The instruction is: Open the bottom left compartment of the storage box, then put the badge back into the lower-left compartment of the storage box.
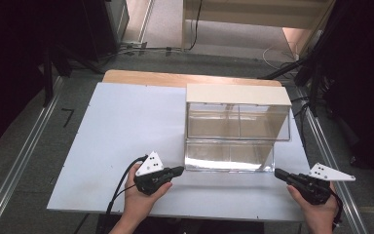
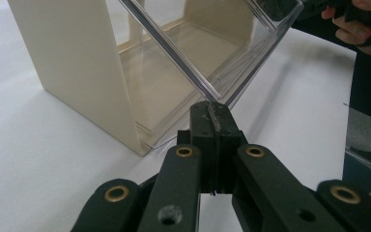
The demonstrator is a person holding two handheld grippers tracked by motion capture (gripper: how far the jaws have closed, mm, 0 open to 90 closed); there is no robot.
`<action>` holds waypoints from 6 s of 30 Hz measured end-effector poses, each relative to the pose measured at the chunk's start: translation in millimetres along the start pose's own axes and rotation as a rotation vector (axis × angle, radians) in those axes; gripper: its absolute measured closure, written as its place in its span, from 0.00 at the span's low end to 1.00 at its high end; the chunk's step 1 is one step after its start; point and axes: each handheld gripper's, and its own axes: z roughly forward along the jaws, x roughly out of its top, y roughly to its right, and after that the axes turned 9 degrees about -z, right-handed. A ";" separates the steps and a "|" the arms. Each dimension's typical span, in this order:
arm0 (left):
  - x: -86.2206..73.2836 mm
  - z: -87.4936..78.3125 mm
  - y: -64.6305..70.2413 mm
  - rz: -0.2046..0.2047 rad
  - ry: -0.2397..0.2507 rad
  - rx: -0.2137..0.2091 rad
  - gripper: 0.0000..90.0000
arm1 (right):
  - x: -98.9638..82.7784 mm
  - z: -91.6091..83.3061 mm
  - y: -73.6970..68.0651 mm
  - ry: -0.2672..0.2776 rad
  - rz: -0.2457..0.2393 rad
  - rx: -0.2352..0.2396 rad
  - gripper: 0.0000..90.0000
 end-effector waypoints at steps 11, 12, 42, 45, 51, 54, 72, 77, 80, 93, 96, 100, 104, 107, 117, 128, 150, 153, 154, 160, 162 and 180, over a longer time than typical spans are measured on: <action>0.6 -0.4 1.0 -0.001 0.010 -0.007 1.00 | -0.3 0.3 0.2 -0.009 -0.006 0.004 0.99; 0.5 -0.3 1.0 -0.003 0.010 -0.007 1.00 | -0.4 1.3 0.0 -0.011 -0.004 0.004 0.99; 0.7 -0.4 0.4 -0.008 0.012 -0.011 1.00 | -9.9 2.6 1.1 0.039 -0.088 0.046 0.99; 0.6 -0.3 -0.4 -0.004 0.006 -0.009 1.00 | -9.2 2.9 0.2 0.035 -0.096 0.048 0.99; -0.7 1.1 -1.1 -0.006 -0.003 -0.001 1.00 | -8.6 2.2 -0.2 0.031 -0.093 0.054 0.98; -0.6 1.0 -1.0 -0.006 -0.003 -0.001 1.00 | -8.3 1.7 -0.2 0.030 -0.091 0.056 0.99; 0.7 -0.8 1.0 0.000 0.008 -0.012 1.00 | -6.0 -0.8 -1.5 0.044 -0.102 0.070 0.99; 1.2 -0.9 1.6 0.006 0.008 -0.012 1.00 | -4.2 -2.3 -2.7 0.047 -0.101 0.073 0.99; 1.5 -1.0 1.8 0.009 0.008 -0.013 1.00 | -3.2 -2.5 -3.2 0.053 -0.105 0.072 0.98; 8.5 -5.1 6.4 0.023 0.054 -0.026 1.00 | 5.0 -5.7 -6.5 0.081 -0.107 0.072 0.98; 11.0 -4.8 7.8 0.026 0.067 -0.032 1.00 | 8.7 -6.8 -7.9 0.091 -0.100 0.070 0.99; 17.0 -3.8 11.6 0.045 0.077 -0.032 1.00 | 15.9 -6.0 -11.0 0.116 -0.090 0.064 0.99; 22.9 -2.9 13.4 0.059 0.087 -0.025 1.00 | 19.3 -5.2 -12.3 0.132 -0.081 0.061 0.99; 27.7 -2.5 14.4 0.064 0.094 -0.022 1.00 | 23.6 -2.8 -14.4 0.121 -0.078 0.053 0.99; 46.1 -0.1 15.2 0.084 0.121 -0.025 1.00 | 44.8 -4.0 -12.7 0.160 -0.057 0.004 0.98; 61.7 -0.8 12.2 0.074 0.162 -0.018 1.00 | 65.1 3.1 -10.4 0.177 -0.065 -0.012 0.98; 56.8 -31.3 0.5 0.023 0.177 -0.068 0.86 | 84.0 14.8 -20.3 0.167 -0.096 -0.026 0.98; 48.7 -47.7 -7.7 0.001 0.196 -0.052 0.76 | 84.7 15.3 -21.0 0.167 -0.093 -0.027 0.98; 44.2 -56.8 -13.3 -0.020 0.210 -0.044 0.73 | 85.1 15.7 -21.3 0.170 -0.095 -0.032 0.98; 33.7 -73.2 -25.8 -0.036 0.183 0.035 0.44 | 86.3 16.4 -22.2 0.167 -0.093 -0.033 0.98; 30.6 -78.0 -31.8 -0.046 0.165 0.046 0.23 | 87.0 16.7 -22.6 0.164 -0.095 -0.035 0.98; 5.3 -76.0 -66.0 -0.151 0.031 0.088 0.02 | 90.6 18.8 -21.8 0.154 -0.094 -0.044 0.98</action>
